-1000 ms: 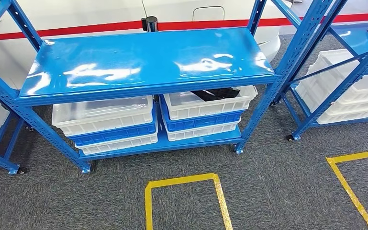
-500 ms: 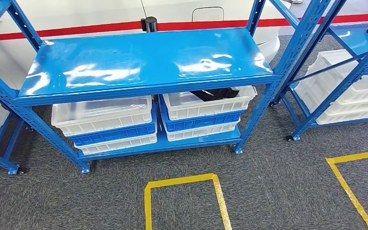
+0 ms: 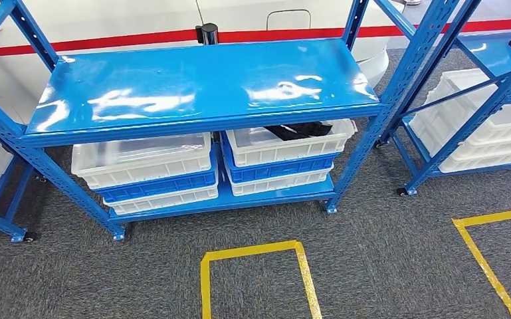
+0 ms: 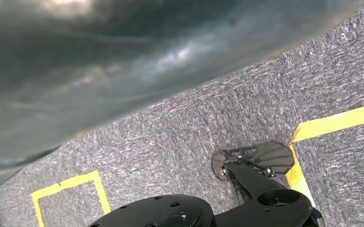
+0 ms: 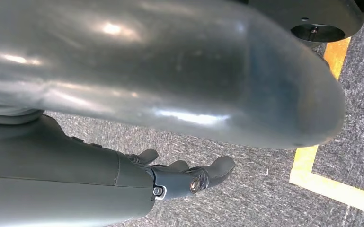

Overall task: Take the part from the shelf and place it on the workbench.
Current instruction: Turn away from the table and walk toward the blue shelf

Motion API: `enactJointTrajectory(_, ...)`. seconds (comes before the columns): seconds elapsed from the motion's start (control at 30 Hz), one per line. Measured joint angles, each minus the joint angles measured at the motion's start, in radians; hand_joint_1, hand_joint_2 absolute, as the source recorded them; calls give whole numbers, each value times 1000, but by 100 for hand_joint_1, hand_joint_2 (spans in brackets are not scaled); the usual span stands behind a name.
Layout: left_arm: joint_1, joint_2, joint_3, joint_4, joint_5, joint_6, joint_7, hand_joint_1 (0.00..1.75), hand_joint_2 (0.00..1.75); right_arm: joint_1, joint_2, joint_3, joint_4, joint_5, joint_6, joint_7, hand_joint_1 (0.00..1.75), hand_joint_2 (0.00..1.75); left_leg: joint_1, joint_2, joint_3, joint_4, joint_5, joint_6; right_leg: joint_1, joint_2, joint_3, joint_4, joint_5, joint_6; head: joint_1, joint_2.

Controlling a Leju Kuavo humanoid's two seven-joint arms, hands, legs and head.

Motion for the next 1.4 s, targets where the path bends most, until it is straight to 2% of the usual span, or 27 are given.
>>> enactJointTrajectory(0.07,0,-1,2,0,0,0,-1,0,0,0,0,0,0,1,0,-1,0,0,5,3,12,-24,11,16,-3,-3,-4,4,-3,8,1,0)
enactJointTrajectory(0.1,0,-2,3,0,0,0,-1,0,0,-1,0,0,0,1,0,-1,0,0,9,6,19,-37,18,22,-3,-6,-16,29,-16,6,3,0)
enactJointTrajectory(0.2,0,-2,6,0,0,0,-2,0,0,0,-1,0,0,1,0,-1,0,0,12,12,24,-49,25,26,-6,-13,-107,206,-90,0,8,0)
enactJointTrajectory(0.23,0,-2,7,0,0,0,-2,0,0,1,-2,0,0,1,0,-1,0,0,13,13,23,-49,24,24,-10,-14,-133,255,-104,4,8,0)
enactJointTrajectory(0.27,0,-2,8,0,0,0,-2,0,0,3,-2,0,0,1,0,-1,0,0,15,14,23,-49,23,21,-15,-16,-143,272,-105,12,7,0)
enactJointTrajectory(0.3,0,-3,8,0,0,0,-2,0,0,4,-3,0,0,1,0,-1,0,0,18,13,24,-48,22,16,-20,-18,-131,247,-90,25,8,0)
enactJointTrajectory(0.37,0,-3,8,0,-1,1,-2,0,0,3,-5,0,0,2,0,-1,0,0,26,13,27,-44,16,-2,-33,-27,-64,117,-42,53,9,0)
enactJointTrajectory(0.4,1,-2,9,0,-1,1,-2,0,0,2,-4,0,0,3,0,-1,0,0,26,13,27,-39,11,-14,-36,-30,-32,58,-23,58,13,0)
enactJointTrajectory(0.43,1,-2,10,-1,-2,2,-2,0,0,1,-3,0,0,4,0,-1,0,0,25,14,28,-36,5,-24,-37,-32,-12,24,-14,54,13,0)
enactJointTrajectory(0.5,1,-1,12,-1,-3,3,-2,0,0,0,-1,0,0,5,0,-1,0,0,24,14,32,-36,0,-39,-31,-28,-4,15,-12,28,11,0)
enactJointTrajectory(0.6,0,-1,13,-1,-3,3,-2,0,0,1,-1,0,0,7,0,-1,0,0,32,15,29,-13,-18,-46,-29,-26,1,17,-14,0,6,0)
enactJointTrajectory(0.63,0,-2,13,-1,-3,3,-2,0,0,1,-1,0,0,7,0,-1,0,0,32,15,10,30,-41,-46,-28,-26,4,17,-16,-6,5,0)
enactJointTrajectory(0.7,0,-2,14,-1,-3,3,-2,0,0,2,-1,0,0,9,0,-1,0,0,28,14,-60,168,-103,-43,-21,-26,9,17,-21,-15,4,0)
enactJointTrajectory(0.73,1,-2,14,-1,-3,3,-2,0,0,2,-1,0,0,10,1,-1,0,0,26,14,-96,233,-123,-40,-16,-26,12,17,-23,-20,3,0)
enactJointTrajectory(0.77,3,-2,16,-1,-3,3,-2,0,0,3,-1,-1,0,11,1,-1,0,0,24,14,-120,270,-126,-36,-12,-25,16,17,-26,-24,3,0)
enactJointTrajectory(0.8,3,-2,18,-1,-3,3,-2,0,0,4,-1,-1,0,12,1,-1,0,0,22,13,-126,269,-109,-30,-8,-24,21,17,-30,-28,3,0)
enactJointTrajectory(0.83,4,-2,20,-1,-3,3,-2,0,0,5,-1,-1,0,13,1,-2,0,0,19,13,-113,229,-74,-23,-5,-22,28,17,-33,-31,3,0)
enactJointTrajectory(0.9,3,-1,23,-1,-4,3,-2,0,0,5,1,-1,0,14,2,-2,0,0,11,11,-58,99,-2,-6,0,-18,38,17,-42,-31,4,0)
enactJointTrajectory(0.93,2,-1,23,-1,-4,3,-2,0,0,4,2,-1,0,14,3,-2,0,0,8,10,-35,47,17,-3,2,-16,39,18,-48,-27,4,0)
enactJointTrajectory(0.97,2,0,24,0,-5,4,-3,0,0,4,3,-1,0,14,3,-3,0,0,3,10,-23,19,21,-1,4,-16,38,17,-52,-23,4,0)
enactJointTrajectory(1.07,0,-1,24,0,-5,4,-3,0,0,3,3,-1,0,15,3,-4,0,0,-3,9,-15,1,16,3,1,-17,39,14,-58,-6,4,0)
enactJointTrajectory(1.13,1,-1,24,-1,-6,5,-4,0,0,2,3,-1,0,15,3,-4,0,0,-1,9,-8,-9,19,12,0,-19,24,51,-78,-2,5,0)
enactJointTrajectory(1.23,-1,-1,25,-1,-6,7,-4,0,0,1,3,-2,0,15,3,-5,0,0,-1,9,-3,-13,15,24,0,-21,-81,233,-145,-8,6,0)
enactJointTrajectory(1.27,-2,-1,25,-1,-7,8,-4,0,0,2,2,-2,0,15,3,-5,0,0,-2,9,-2,-13,13,25,0,-21,-115,283,-155,-6,6,0)
enactJointTrajectory(1.3,-2,-1,25,-1,-7,8,-4,0,0,3,2,-3,1,15,3,-5,0,0,-2,8,0,-13,10,26,0,-21,-133,299,-150,0,6,0)
enactJointTrajectory(1.33,-1,-2,25,0,-8,8,-4,0,0,4,2,-3,0,15,3,-5,0,0,-2,7,4,-13,7,26,0,-21,-132,276,-129,8,7,0)
enactJointTrajectory(1.4,0,-3,25,0,-11,8,-4,0,0,4,1,-3,0,15,3,-4,0,0,-2,5,14,-13,0,21,0,-24,-84,145,-62,23,8,0)
